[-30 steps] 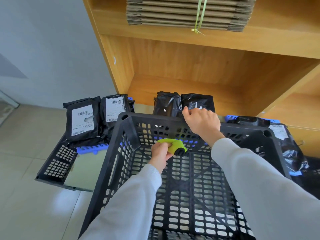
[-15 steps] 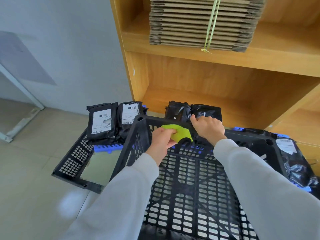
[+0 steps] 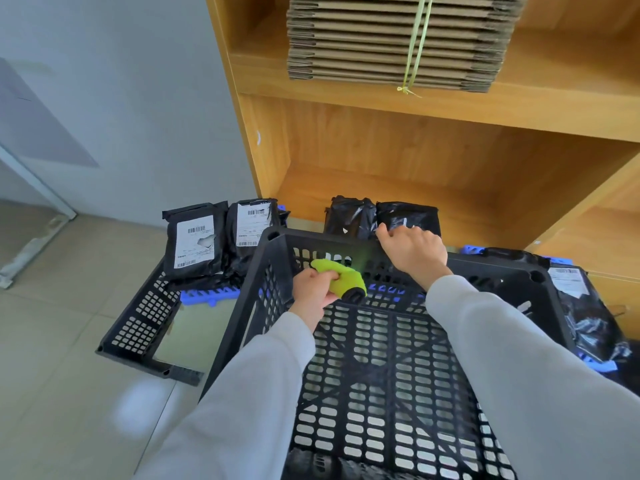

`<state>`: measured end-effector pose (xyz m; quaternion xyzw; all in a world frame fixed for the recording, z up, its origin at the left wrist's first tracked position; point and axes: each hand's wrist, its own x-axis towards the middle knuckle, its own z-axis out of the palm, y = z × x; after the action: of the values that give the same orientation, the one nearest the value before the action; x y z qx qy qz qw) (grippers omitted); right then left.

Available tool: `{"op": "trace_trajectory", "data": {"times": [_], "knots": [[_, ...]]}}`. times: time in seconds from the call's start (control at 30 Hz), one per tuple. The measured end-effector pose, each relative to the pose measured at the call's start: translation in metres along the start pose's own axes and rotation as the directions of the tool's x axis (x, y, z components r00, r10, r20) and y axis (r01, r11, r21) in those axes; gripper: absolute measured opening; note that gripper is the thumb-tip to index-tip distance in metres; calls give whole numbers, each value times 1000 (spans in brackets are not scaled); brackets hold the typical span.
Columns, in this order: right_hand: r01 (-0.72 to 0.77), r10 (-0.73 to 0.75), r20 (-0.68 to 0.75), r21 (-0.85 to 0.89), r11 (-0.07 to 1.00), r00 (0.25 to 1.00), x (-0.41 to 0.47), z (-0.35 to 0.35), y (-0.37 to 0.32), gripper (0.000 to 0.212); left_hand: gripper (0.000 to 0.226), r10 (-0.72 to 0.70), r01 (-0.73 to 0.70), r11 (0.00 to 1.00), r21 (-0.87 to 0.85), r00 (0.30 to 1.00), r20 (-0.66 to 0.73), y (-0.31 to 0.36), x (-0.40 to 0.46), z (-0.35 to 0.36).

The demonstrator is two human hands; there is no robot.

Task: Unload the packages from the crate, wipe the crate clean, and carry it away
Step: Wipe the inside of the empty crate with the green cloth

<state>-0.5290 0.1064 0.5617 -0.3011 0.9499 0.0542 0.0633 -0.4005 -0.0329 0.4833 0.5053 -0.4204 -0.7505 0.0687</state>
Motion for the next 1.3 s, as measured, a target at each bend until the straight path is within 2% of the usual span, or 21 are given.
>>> {"op": "trace_trajectory", "data": {"times": [0.13,0.23,0.3,0.37,0.43,0.5,0.53,0.63,0.77,0.87,0.93,1.03,1.17,1.3], "knots": [[27,-27,21,-29,999,999,-1,-3,-2,45,18,-93,93,996,-20,996,-9,-13,17,-5],[59,-59,8,-45,997,998,-2,-4,-4,66,18,-127,127,992,-10,991,-36,-25,31,-9],[73,-73,5,-60,995,997,-2,-4,-3,71,21,-143,143,990,1,989,-44,-33,39,-11],[84,-81,29,-101,991,996,-1,-4,-3,64,21,-147,149,989,25,987,-66,-39,46,-12],[42,-39,38,-81,996,999,2,0,0,46,20,-151,157,986,58,984,-97,-45,54,-14],[18,-16,26,-67,998,1000,3,0,0,42,21,-152,161,984,70,981,-117,-52,61,-15],[49,-47,17,-110,993,999,3,-1,0,46,22,-157,167,983,74,980,-122,-55,65,-15],[163,-160,31,-204,965,987,0,-3,-1,73,19,-169,185,978,98,974,-153,-63,75,-17],[177,-176,21,-187,966,984,4,-2,1,72,11,-153,182,975,126,965,-213,-68,80,-17],[168,-166,26,-188,968,986,2,-2,0,56,11,-147,185,970,156,962,-228,-69,85,-13],[102,-102,10,-155,983,995,3,-1,1,45,6,-139,183,967,175,962,-233,-67,84,-10],[70,-68,20,-142,987,998,2,-3,0,45,28,-104,154,960,233,971,-217,-65,80,-11],[145,-138,47,-211,967,989,-4,-11,-2,66,33,-4,69,948,309,978,-209,-56,68,-10],[138,-130,49,-206,969,990,-6,-14,-4,71,32,0,39,973,229,986,-167,-40,53,-12]]}}
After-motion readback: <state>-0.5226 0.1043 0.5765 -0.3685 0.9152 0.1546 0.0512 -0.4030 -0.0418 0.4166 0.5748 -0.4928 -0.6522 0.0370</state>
